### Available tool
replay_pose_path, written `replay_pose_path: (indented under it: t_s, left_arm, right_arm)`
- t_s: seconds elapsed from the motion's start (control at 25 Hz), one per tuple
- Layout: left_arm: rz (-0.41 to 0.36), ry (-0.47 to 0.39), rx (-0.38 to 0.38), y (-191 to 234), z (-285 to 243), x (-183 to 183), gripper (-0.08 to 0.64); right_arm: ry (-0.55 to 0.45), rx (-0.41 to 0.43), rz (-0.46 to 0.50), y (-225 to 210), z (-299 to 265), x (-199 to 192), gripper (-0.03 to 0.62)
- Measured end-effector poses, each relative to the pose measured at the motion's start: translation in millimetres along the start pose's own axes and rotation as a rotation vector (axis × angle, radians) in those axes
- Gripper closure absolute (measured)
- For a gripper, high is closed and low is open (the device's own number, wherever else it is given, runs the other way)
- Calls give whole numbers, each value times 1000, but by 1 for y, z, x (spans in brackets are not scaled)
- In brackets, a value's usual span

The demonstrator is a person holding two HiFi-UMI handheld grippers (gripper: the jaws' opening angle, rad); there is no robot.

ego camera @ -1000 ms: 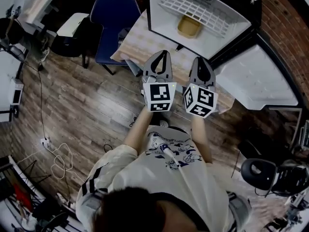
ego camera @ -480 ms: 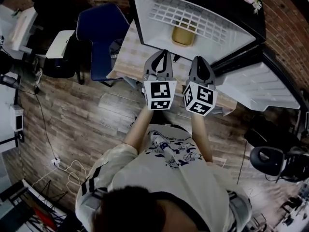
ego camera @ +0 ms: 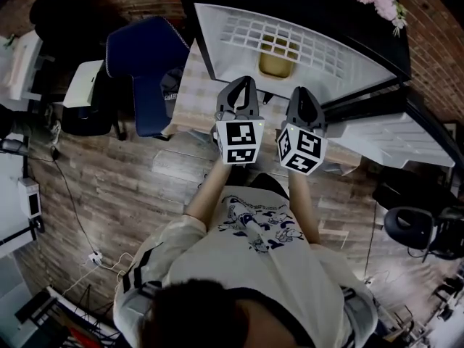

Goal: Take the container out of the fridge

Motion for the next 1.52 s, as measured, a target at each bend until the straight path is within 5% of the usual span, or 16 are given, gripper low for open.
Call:
replay_pose_path:
  t_s: [0.4, 0.72, 1.16, 1.52]
  left_arm:
    - [18, 55, -42, 8, -25, -14, 543]
    - [137, 109, -40, 6, -48, -27, 543]
    - [99, 226, 15, -1, -89, -48, 543]
    - [149, 337, -8, -5, -121, -71, 541]
  right_arm:
    - [35, -41, -13, -1, -18, -11, 546]
    - [56, -17, -24, -11, -38, -12, 546]
    - [95, 28, -17, -27, -65, -14, 546]
    - [129, 36, -25, -35, -78, -22, 546]
Point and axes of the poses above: the fingertips, and each gripper's own axes: z backward along the fingers, y to its left, x out of its top, the point moved 7 cm from there along z, backward along the fingers, and after that the axes turned 3 degrees about x, right-handed, at the moved point
